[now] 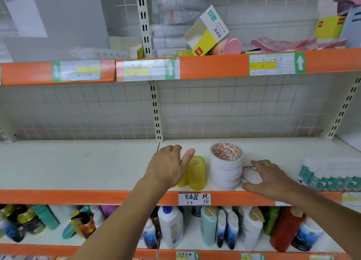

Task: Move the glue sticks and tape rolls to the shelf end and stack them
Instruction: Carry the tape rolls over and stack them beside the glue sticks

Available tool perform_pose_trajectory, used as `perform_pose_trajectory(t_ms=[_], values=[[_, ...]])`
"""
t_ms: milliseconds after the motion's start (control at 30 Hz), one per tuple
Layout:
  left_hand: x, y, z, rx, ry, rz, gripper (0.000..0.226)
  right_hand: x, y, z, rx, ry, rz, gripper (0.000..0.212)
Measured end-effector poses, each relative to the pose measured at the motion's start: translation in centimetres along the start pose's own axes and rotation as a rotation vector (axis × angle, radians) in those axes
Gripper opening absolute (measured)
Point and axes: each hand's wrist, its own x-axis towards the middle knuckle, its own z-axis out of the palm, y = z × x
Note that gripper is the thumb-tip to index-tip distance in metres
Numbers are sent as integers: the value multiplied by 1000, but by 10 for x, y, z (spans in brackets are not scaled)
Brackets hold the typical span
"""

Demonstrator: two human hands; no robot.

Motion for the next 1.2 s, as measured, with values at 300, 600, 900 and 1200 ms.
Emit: perform_pose_trajectory(t_ms=[300, 600, 900, 1200], values=[[-36, -17, -11, 106, 2, -17, 67, -30, -26, -32, -105, 43, -43, 77], [-61, -50, -33, 136, -23, 34, 67, -78, -82, -64, -131, 153, 30, 83], [-92, -111, -68, 214, -28, 34, 69, -99, -195, -49, -200, 213, -245, 88], [-125, -214, -105, 275, -9, -126, 72, -80, -327, 9, -178, 48, -447, 89]])
